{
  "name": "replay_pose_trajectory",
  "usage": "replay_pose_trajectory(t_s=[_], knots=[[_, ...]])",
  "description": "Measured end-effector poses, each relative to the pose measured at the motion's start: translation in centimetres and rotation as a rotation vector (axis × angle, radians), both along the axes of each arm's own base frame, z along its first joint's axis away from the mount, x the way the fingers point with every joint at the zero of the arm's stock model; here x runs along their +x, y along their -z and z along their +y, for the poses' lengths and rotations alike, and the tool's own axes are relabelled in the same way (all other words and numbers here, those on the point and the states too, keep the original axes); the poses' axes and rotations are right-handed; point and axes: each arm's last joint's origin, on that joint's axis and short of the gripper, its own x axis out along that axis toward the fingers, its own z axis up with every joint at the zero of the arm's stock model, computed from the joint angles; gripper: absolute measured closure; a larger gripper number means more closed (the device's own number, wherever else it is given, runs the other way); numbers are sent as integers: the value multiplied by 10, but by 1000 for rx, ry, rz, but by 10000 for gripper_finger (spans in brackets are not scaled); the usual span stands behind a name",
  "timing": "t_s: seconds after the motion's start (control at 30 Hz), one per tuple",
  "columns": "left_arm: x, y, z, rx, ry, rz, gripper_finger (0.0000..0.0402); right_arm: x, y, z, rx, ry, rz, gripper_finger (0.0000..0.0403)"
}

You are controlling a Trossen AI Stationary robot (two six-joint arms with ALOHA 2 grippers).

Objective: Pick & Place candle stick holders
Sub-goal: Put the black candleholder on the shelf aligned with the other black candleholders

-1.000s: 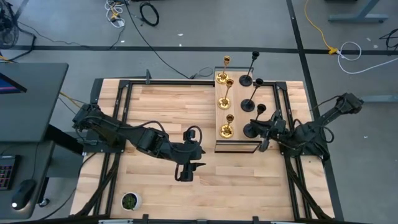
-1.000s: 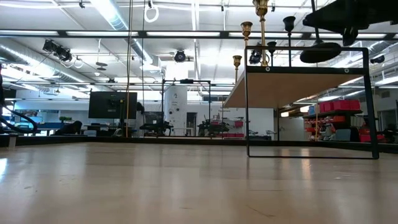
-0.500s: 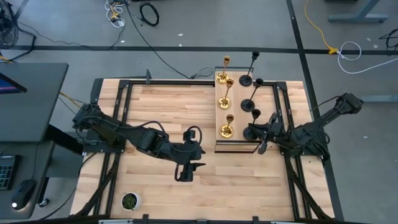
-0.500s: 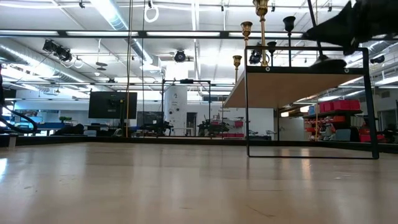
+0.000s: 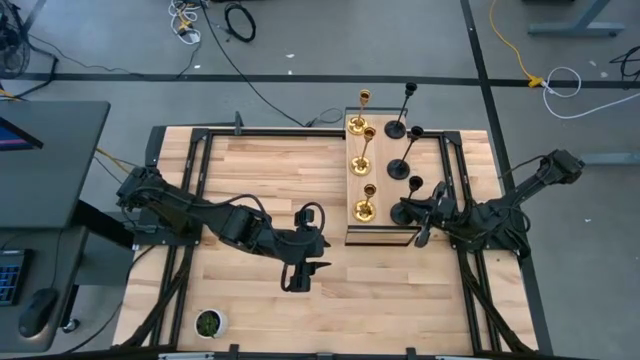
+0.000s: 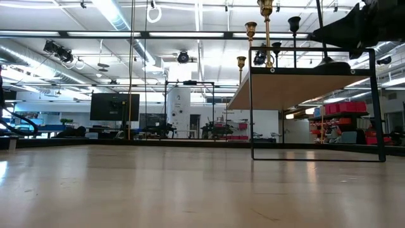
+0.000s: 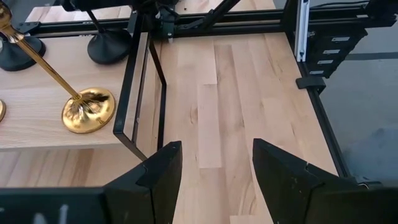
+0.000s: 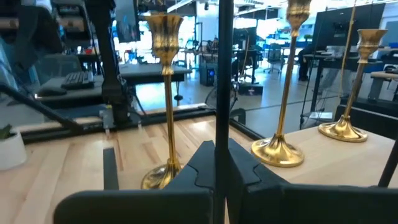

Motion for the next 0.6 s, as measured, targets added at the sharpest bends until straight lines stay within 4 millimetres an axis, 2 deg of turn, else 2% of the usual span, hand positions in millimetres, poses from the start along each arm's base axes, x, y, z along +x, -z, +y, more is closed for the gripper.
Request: replay_pose_trajectory(t_s=[0.43,0.6], knots=[[0,0,0,-6,-3,0,204,0,2,0,-24,14,29,398],[0,0,0,-7,-4,0,204,0,3,-1,13,35,16,374]])
